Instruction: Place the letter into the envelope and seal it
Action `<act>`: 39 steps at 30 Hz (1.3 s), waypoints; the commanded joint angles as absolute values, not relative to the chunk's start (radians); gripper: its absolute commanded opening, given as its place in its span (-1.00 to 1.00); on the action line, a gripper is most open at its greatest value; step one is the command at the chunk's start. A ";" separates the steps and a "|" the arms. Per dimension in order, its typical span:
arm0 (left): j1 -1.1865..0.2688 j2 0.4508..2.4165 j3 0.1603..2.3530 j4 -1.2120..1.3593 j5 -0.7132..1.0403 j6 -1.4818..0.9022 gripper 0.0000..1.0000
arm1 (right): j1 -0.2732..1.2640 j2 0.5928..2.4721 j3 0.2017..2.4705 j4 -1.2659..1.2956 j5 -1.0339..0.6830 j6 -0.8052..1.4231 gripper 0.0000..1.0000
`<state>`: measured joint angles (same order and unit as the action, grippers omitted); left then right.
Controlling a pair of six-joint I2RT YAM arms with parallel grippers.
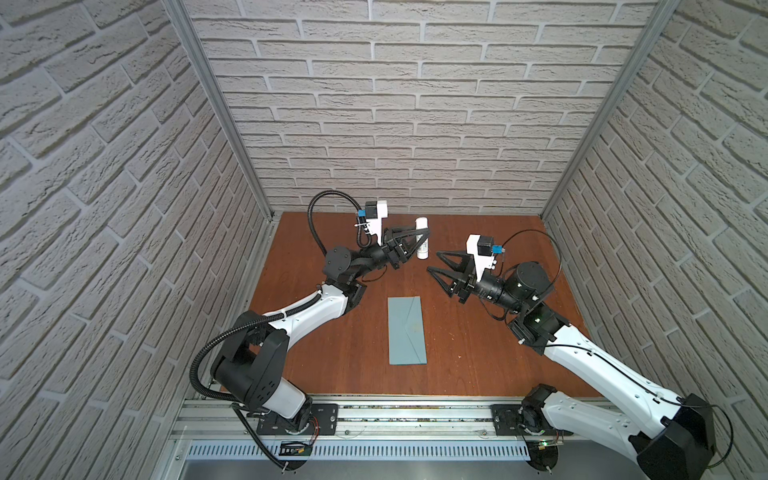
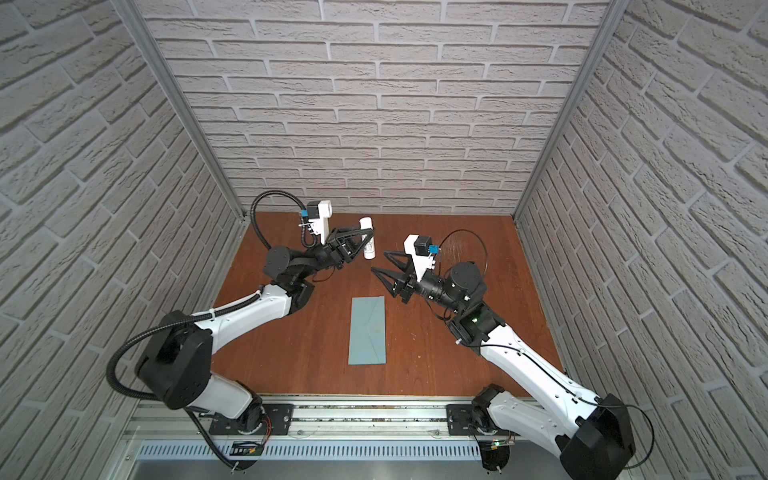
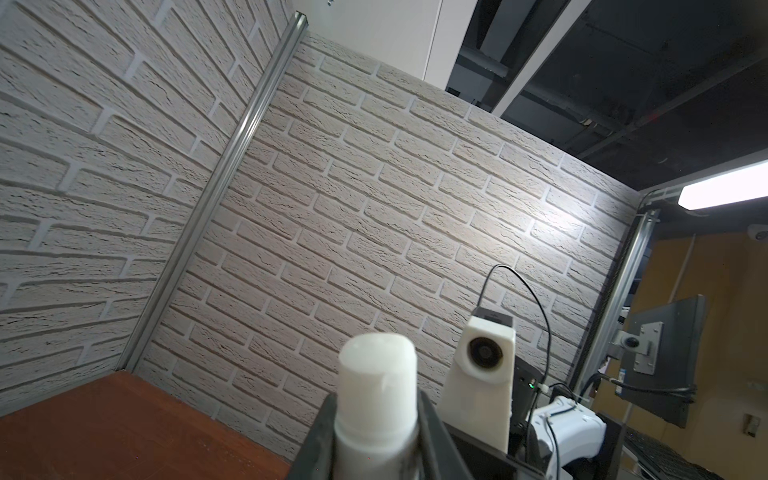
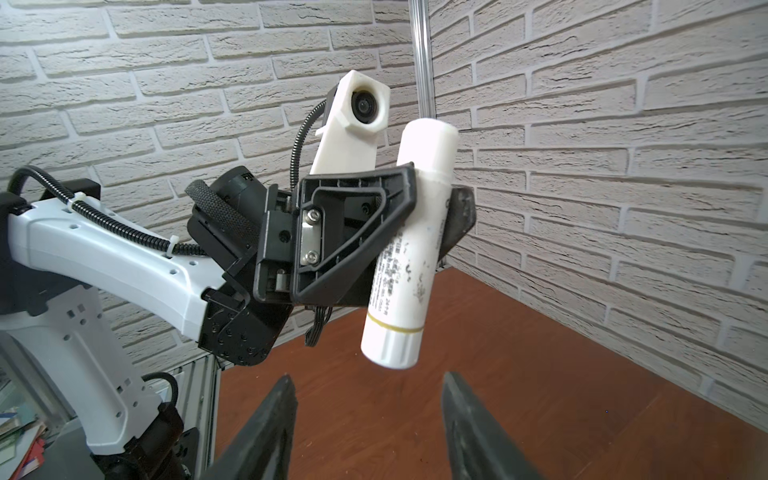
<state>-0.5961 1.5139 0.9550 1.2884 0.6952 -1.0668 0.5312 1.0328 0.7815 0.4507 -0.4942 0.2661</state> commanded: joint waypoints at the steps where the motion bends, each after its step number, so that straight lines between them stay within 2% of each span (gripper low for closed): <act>1: -0.607 1.524 0.988 1.402 0.744 -1.078 -1.00 | 0.519 1.057 0.779 0.572 -0.566 0.322 0.18; 8: -0.629 1.541 1.009 1.402 0.761 -1.078 -1.00 | 0.513 1.095 0.778 0.641 -0.597 0.361 0.16; 16: -0.635 1.546 1.015 1.402 0.761 -1.076 -1.00 | 0.507 1.117 0.777 0.672 -0.644 0.388 -0.05; 25: -0.634 1.540 1.020 1.402 0.752 -1.076 -1.00 | 0.502 1.127 0.757 0.693 -0.659 0.412 -0.06; 39: -0.635 1.549 1.020 1.401 0.751 -1.080 -1.00 | 0.492 1.140 0.752 0.732 -0.687 0.449 -0.47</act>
<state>-0.6304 1.5440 0.9943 1.3182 0.7456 -1.0782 0.4946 1.1408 0.7559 0.6598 -0.6609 0.4294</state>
